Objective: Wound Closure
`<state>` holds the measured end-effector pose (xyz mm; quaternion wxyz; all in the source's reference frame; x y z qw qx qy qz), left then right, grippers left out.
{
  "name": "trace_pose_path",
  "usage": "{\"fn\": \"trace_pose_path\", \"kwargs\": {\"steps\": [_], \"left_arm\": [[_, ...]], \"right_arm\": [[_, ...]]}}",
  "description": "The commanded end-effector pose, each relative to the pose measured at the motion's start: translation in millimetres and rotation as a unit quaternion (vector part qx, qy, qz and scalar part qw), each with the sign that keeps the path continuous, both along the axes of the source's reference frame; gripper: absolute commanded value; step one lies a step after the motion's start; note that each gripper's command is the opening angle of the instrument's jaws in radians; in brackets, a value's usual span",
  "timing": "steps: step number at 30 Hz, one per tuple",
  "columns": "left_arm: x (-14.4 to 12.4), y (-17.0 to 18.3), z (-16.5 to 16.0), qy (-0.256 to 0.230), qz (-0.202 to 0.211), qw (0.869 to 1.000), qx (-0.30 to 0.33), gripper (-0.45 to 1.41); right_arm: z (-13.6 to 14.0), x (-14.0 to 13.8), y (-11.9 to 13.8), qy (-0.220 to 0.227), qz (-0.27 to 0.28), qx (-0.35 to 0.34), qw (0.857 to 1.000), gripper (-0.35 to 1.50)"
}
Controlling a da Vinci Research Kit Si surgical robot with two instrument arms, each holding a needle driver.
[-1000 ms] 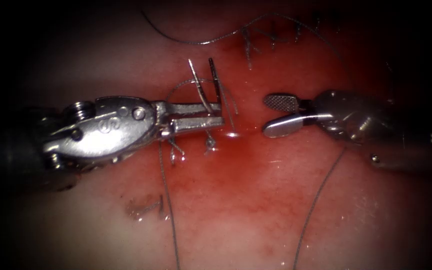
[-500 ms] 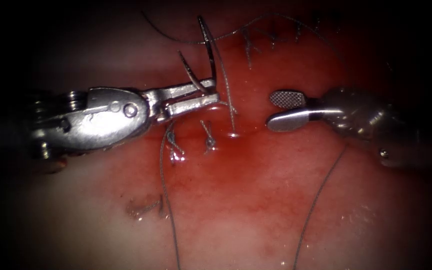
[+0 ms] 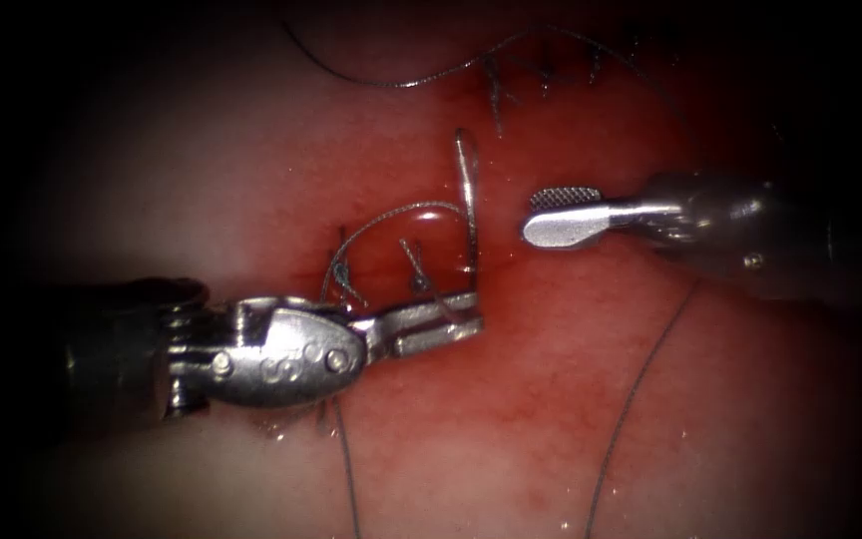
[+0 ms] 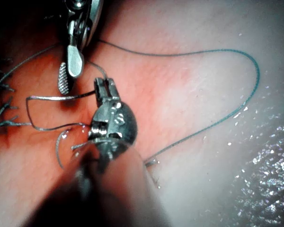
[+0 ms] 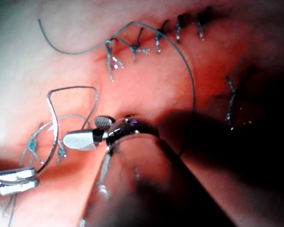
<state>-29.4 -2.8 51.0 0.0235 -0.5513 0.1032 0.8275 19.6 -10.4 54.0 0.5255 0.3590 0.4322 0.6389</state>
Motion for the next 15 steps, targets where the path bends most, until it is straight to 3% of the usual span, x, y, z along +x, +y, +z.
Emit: {"fn": "trace_pose_path", "kwargs": {"steps": [1, 9, 15], "left_arm": [[-0.8, -0.1, 0.5, 0.0, 0.007, 1.0, -0.011, -0.45], [-1.4, -0.5, 0.2, 0.031, 0.032, 0.995, -0.087, -0.45], [-1.8, -0.5, 0.3, 0.064, 0.025, 0.991, -0.114, -0.45]], "right_arm": [[0.6, 1.2, -0.2, -0.009, 0.01, 0.0, 1.0, 1.13], [1.0, 1.6, -0.6, -0.013, 0.034, 0.036, 0.999, 1.25], [1.6, 2.2, -1.2, -0.001, 0.031, 0.078, 0.996, 1.28]]}}
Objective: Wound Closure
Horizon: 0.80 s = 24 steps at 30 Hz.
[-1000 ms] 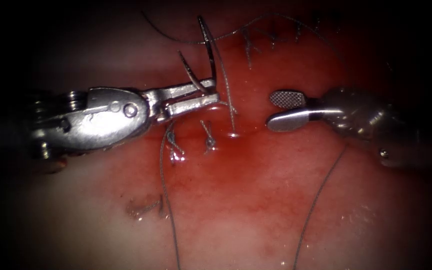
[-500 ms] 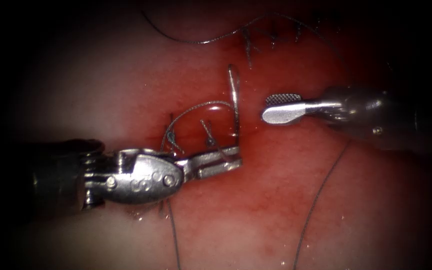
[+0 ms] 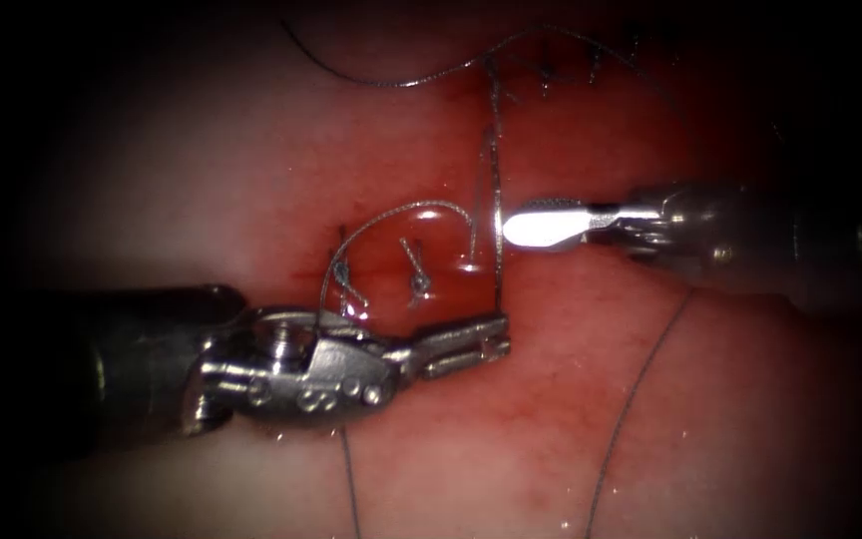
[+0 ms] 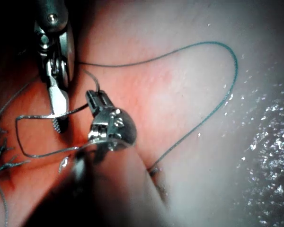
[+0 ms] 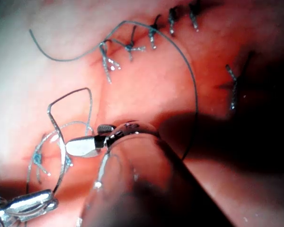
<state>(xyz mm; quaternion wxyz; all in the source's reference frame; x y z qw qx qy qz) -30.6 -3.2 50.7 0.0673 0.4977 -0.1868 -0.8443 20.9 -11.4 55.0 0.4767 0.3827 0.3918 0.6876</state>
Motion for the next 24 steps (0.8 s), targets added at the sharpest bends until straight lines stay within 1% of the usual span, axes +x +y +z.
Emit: {"fn": "trace_pose_path", "kwargs": {"steps": [1, 7, 14, 18, 22, 24], "left_arm": [[-0.6, 0.0, 0.6, 0.0, 0.001, 1.0, 0.003, -0.45], [-0.6, -0.2, 1.5, 0.012, 0.002, 1.0, 0.0, -0.45], [-0.9, -0.4, 1.8, 0.019, 0.005, 1.0, 0.001, -0.45], [-0.8, -0.4, 1.8, 0.02, 0.005, 1.0, 0.001, -0.45], [-0.9, -0.4, 1.8, 0.02, 0.005, 1.0, 0.001, -0.45], [-0.9, -0.4, 1.8, 0.021, 0.004, 1.0, 0.001, -0.45]], "right_arm": [[0.6, 0.8, -0.2, 0.002, 0.0, 0.001, 1.0, 1.28], [-0.1, 0.4, 0.3, 0.013, 0.008, 0.007, 1.0, 1.27], [-0.3, 0.6, 0.1, 0.019, 0.004, 0.008, 1.0, 1.25], [-0.6, 0.5, 0.2, 0.026, 0.0, 0.009, 1.0, 1.32], [-0.6, 1.1, -0.1, 0.033, -0.007, 0.009, 0.999, 1.32], [-0.5, 1.9, -0.5, 0.044, -0.014, 0.008, 0.999, 1.3]]}}
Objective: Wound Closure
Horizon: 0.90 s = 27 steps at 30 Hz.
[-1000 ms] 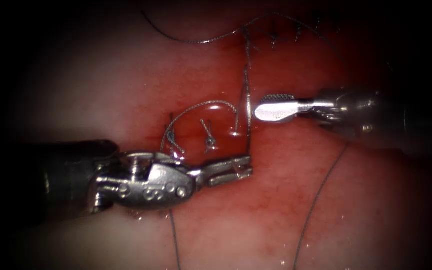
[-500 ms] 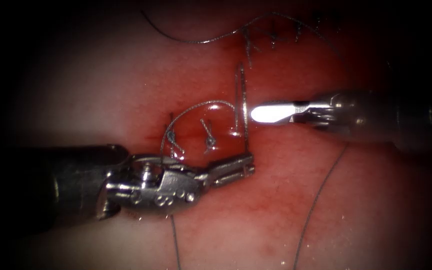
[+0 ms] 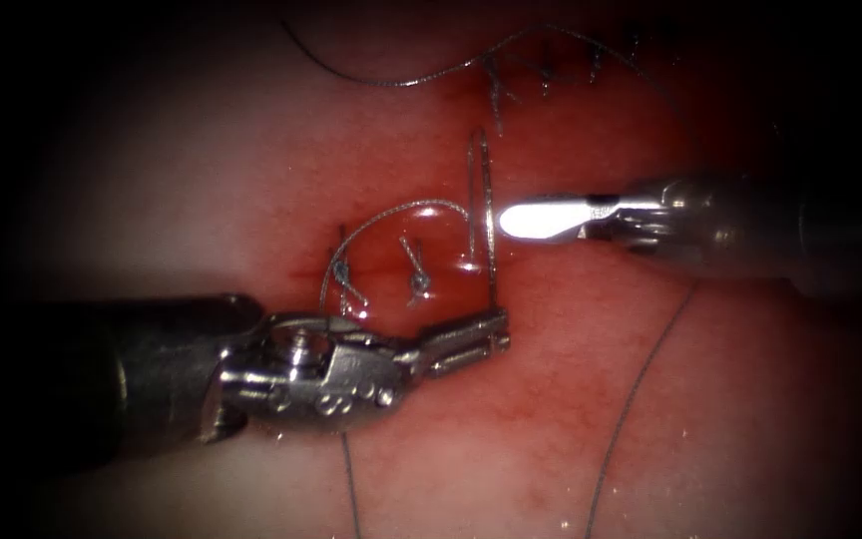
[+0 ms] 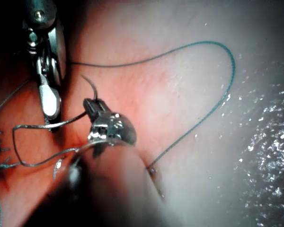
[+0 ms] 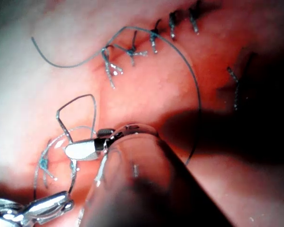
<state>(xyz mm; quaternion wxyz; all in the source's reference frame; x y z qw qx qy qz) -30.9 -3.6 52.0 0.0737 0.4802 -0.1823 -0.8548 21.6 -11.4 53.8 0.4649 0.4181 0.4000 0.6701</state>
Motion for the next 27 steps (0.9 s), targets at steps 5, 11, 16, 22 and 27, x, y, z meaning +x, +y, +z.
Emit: {"fn": "trace_pose_path", "kwargs": {"steps": [5, 11, 16, 22, 27], "left_arm": [[-0.9, -0.2, 0.5, 0.0, 0.003, 1.0, 0.001, -0.45], [-1.3, -0.5, 0.5, -0.002, 0.011, 1.0, 0.004, -0.45], [-1.4, -0.5, 0.6, -0.004, 0.018, 1.0, 0.007, -0.45], [-1.3, -0.5, 0.6, -0.003, 0.019, 1.0, 0.007, -0.45], [-1.3, -0.5, 0.6, -0.003, 0.019, 1.0, 0.007, -0.45]], "right_arm": [[0.8, 1.7, -0.6, 0.008, -0.003, -0.003, 1.0, 1.3], [0.8, 2.1, -0.6, 0.011, 0.002, -0.005, 1.0, 1.23], [0.8, 3.0, -1.0, 0.02, -0.006, -0.005, 1.0, 1.18], [0.8, 3.3, -1.2, 0.021, -0.014, -0.005, 1.0, 1.15], [0.9, 3.1, -1.0, 0.007, -0.016, -0.007, 1.0, 0.66]]}}
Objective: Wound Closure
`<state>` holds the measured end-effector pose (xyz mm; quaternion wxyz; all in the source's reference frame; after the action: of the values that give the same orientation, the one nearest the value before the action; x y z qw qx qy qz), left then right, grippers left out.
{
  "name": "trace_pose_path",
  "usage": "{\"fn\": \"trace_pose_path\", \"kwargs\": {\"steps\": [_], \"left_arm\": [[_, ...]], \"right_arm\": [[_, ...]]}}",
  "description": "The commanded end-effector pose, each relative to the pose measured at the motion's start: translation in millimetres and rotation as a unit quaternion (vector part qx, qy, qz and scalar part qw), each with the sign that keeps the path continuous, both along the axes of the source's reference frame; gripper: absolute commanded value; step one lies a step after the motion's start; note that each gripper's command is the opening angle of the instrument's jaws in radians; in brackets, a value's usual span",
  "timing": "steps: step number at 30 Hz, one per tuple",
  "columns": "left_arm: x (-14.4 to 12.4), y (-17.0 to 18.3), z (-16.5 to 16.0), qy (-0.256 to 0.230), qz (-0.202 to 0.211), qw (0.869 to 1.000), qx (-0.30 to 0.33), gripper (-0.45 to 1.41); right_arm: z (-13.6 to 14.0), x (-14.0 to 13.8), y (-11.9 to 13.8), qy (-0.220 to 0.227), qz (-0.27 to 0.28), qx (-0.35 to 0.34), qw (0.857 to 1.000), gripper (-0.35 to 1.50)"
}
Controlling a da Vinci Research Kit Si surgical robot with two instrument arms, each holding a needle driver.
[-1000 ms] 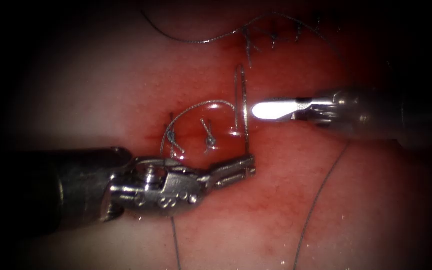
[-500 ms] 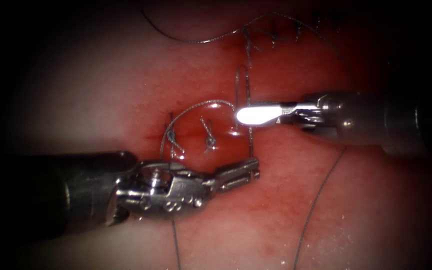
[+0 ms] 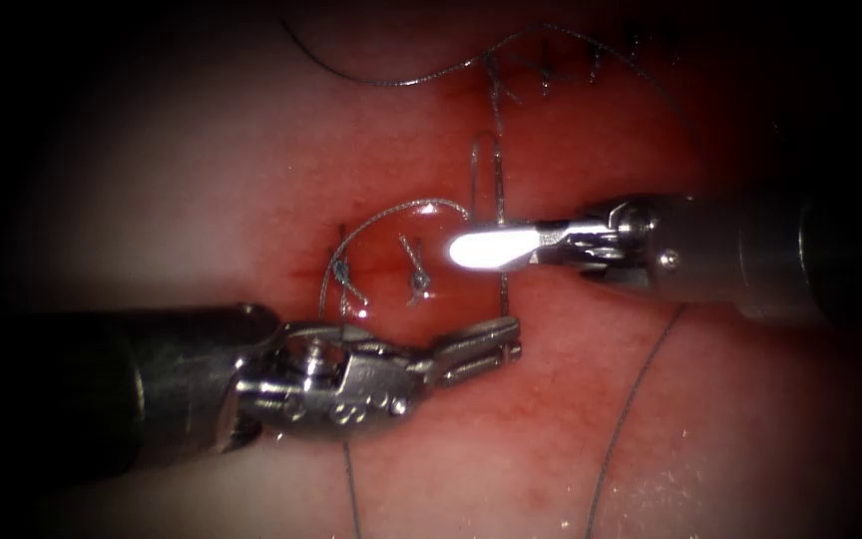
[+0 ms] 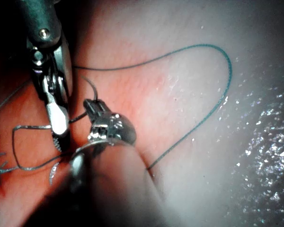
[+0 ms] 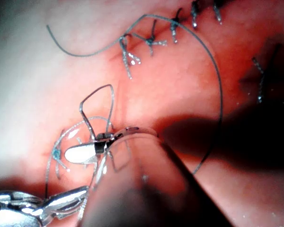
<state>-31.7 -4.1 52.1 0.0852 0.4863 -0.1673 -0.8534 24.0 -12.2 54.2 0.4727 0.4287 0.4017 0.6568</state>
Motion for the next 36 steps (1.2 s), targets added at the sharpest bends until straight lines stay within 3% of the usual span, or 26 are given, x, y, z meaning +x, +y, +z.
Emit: {"fn": "trace_pose_path", "kwargs": {"steps": [1, 2, 3, 9, 10, 11, 12, 13, 14, 16, 17, 20, 21, 22, 23, 27, 28, 30, 36], "left_arm": [[-0.6, -0.1, 0.4, 0.0, 0.001, 1.0, 0.0, -0.45], [-0.6, -0.1, 0.4, 0.0, 0.001, 1.0, 0.0, -0.45], [-0.6, -0.1, 0.4, 0.0, 0.001, 1.0, 0.0, -0.45], [-0.7, -0.3, 0.4, 0.001, 0.003, 1.0, 0.001, -0.38], [-0.6, -0.3, 0.3, 0.0, 0.006, 1.0, 0.002, 0.17], [-0.5, -0.2, 0.2, -0.001, 0.006, 1.0, 0.003, 0.46], [-0.5, -0.2, 0.2, -0.001, 0.006, 1.0, 0.003, 0.46], [-0.3, 0.0, 0.1, -0.002, 0.007, 1.0, 0.004, 1.01], [-0.3, 0.0, 0.1, -0.002, 0.007, 1.0, 0.004, 1.01], [0.2, 0.5, -0.4, -0.007, -0.019, 0.999, 0.041, 1.28], [0.6, 0.8, -0.6, -0.012, -0.027, 0.998, 0.058, 1.3], [1.2, 1.2, -0.9, -0.024, -0.04, 0.994, 0.095, 1.19], [1.5, 1.5, -1.0, -0.031, -0.051, 0.991, 0.122, 0.71], [2.4, 1.9, -0.9, -0.033, -0.048, 0.983, 0.173, -0.35], [2.7, 2.2, -0.7, -0.022, -0.036, 0.981, 0.191, -0.45], [2.9, 3.3, 1.2, 0.06, 0.004, 0.956, 0.286, -0.45], [2.9, 3.3, 1.2, 0.06, 0.004, 0.956, 0.286, -0.45], [2.6, 3.9, 2.8, 0.095, 0.009, 0.944, 0.317, -0.45], [1.3, 4.7, 4.9, 0.135, 0.014, 0.933, 0.334, -0.45]], "right_arm": [[0.6, 0.7, -0.2, -0.012, -0.006, -0.012, 1.0, 0.02], [0.6, 0.7, -0.2, -0.012, -0.006, -0.012, 1.0, 0.02], [0.6, 0.7, -0.1, -0.022, -0.001, -0.021, 1.0, -0.35], [0.7, 0.2, 0.5, -0.039, 0.006, -0.03, 0.999, -0.35], [0.7, 0.0, 0.7, -0.04, 0.007, -0.03, 0.999, -0.35], [0.7, -0.2, 0.8, -0.042, 0.008, -0.033, 0.999, -0.35], [0.7, -0.2, 0.8, -0.042, 0.008, -0.033, 0.999, -0.35], [0.7, -0.5, 1.0, -0.044, 0.01, -0.041, 0.998, -0.35], [0.7, -0.5, 1.0, -0.044, 0.01, -0.041, 0.998, -0.35], [0.9, -1.1, 1.5, -0.041, 0.014, -0.058, 0.997, -0.35], [0.9, -1.4, 1.7, -0.041, 0.017, -0.068, 0.997, -0.35], [1.0, -2.0, 2.4, -0.039, 0.028, -0.094, 0.994, -0.35], [1.0, -2.3, 2.6, -0.038, 0.032, -0.107, 0.993, -0.35], [1.1, -2.9, 3.2, -0.036, 0.041, -0.132, 0.99, -0.35], [1.0, -3.1, 3.4, -0.036, 0.042, -0.147, 0.988, -0.35], [0.8, -3.3, 4.1, -0.044, 0.04, -0.215, 0.975, -0.35], [0.8, -3.3, 4.1, -0.044, 0.04, -0.215, 0.975, -0.35], [0.5, -3.2, 4.3, -0.043, 0.037, -0.252, 0.966, -0.35], [0.3, -3.1, 4.5, -0.052, 0.021, -0.304, 0.951, -0.35]]}}
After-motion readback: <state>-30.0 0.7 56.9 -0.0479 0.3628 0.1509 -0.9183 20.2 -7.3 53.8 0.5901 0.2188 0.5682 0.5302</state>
